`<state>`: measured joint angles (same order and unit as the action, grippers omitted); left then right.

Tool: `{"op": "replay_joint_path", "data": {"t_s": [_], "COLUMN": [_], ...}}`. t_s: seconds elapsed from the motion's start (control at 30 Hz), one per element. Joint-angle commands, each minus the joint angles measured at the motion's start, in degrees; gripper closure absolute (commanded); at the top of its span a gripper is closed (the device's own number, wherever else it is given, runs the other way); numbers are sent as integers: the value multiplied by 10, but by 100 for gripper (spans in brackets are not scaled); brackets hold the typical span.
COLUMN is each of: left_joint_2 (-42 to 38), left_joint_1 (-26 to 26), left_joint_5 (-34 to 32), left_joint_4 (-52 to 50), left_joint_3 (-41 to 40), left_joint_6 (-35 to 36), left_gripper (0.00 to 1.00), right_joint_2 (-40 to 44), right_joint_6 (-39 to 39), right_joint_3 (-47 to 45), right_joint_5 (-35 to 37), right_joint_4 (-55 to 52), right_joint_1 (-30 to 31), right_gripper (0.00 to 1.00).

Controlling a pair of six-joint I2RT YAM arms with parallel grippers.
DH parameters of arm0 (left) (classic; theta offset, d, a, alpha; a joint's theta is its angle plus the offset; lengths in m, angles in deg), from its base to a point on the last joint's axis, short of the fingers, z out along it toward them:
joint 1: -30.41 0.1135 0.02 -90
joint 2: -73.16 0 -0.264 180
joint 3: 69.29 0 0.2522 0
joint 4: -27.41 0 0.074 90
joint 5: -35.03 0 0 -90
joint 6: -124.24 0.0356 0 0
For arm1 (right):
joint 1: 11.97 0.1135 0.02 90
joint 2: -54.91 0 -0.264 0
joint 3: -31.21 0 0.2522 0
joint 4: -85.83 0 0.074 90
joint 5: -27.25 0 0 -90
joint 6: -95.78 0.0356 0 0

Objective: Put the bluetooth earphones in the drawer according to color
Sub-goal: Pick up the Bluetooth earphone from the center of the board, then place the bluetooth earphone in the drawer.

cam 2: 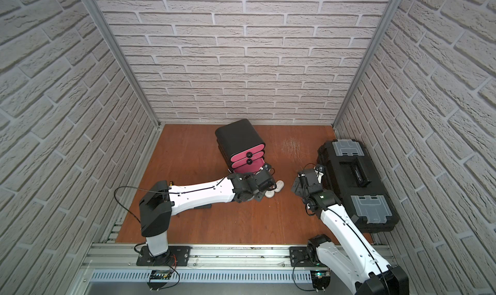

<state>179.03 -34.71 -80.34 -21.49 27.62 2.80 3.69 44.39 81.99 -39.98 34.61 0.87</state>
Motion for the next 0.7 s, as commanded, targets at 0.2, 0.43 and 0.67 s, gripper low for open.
{"op": "replay_joint_path", "data": {"t_s": [0.2,0.43,0.67], "left_joint_2": [-3,26,62], "left_joint_1": [57,82,86], "left_joint_5": [-16,0,19], "left_joint_4": [0,21,36], "left_joint_3": [-33,-34,-17], "left_joint_6": [29,34,40], "left_gripper": [55,55,55], "right_joint_2": [-12,-20,-32], "right_joint_6": [-15,-24,-27], "right_joint_3": [-9,-13,-11], "right_joint_5": [-22,-45,-55], "right_joint_4": [33,49,52], "right_joint_1": [-5,-5,-5], "right_gripper": [1,0,1]}}
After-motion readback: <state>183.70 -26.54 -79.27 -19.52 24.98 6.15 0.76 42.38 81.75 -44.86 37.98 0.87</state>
